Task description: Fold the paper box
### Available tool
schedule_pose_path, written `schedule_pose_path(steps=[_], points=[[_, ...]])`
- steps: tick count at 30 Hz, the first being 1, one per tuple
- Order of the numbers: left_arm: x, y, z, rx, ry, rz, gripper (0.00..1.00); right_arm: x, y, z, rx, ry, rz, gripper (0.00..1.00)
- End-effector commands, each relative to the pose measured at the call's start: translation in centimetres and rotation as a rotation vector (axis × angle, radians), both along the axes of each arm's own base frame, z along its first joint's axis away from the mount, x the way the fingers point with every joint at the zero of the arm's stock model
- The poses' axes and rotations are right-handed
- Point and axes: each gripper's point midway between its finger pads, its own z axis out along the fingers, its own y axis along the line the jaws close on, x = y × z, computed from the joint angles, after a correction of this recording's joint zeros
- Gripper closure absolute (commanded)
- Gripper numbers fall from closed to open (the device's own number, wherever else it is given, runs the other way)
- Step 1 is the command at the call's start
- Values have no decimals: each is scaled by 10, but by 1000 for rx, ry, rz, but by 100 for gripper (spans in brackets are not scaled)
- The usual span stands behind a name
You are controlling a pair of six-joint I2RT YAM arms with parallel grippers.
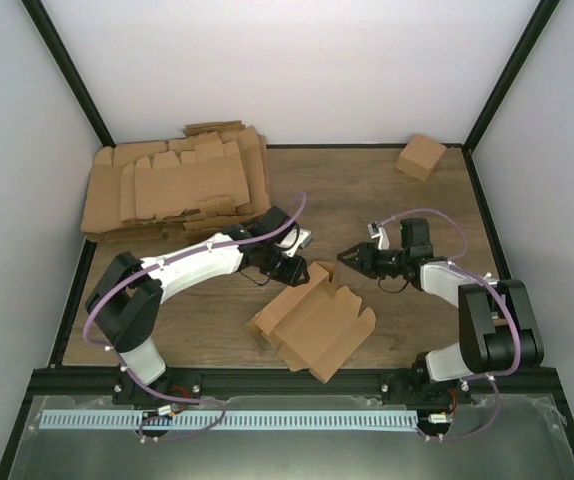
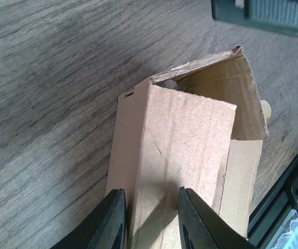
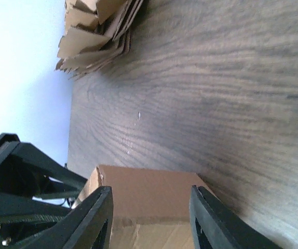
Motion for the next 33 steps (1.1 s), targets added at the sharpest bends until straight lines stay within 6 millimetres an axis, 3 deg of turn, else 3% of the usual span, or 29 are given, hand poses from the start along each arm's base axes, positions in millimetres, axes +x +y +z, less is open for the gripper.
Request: schedule_pose_path(steps=[1, 5, 11, 17, 27, 33], points=[[-1, -7, 1, -29, 6, -14, 69, -9, 16, 8, 74, -73, 82, 61], [0, -7, 3, -30, 2, -9, 69, -19, 23, 1, 58, -72, 112, 73], [1, -8, 4, -33, 3, -9, 69, -35, 23, -11, 50, -49, 133, 77], [0, -11, 5, -49, 8, -16, 69, -51, 24, -16, 48, -59, 158, 71], [-2, -11, 8, -54, 8, -28, 69, -61, 22, -18, 32, -78, 151, 69], [-6, -10, 10, -47, 7, -72, 69, -65, 22, -18, -10, -129, 148, 61]])
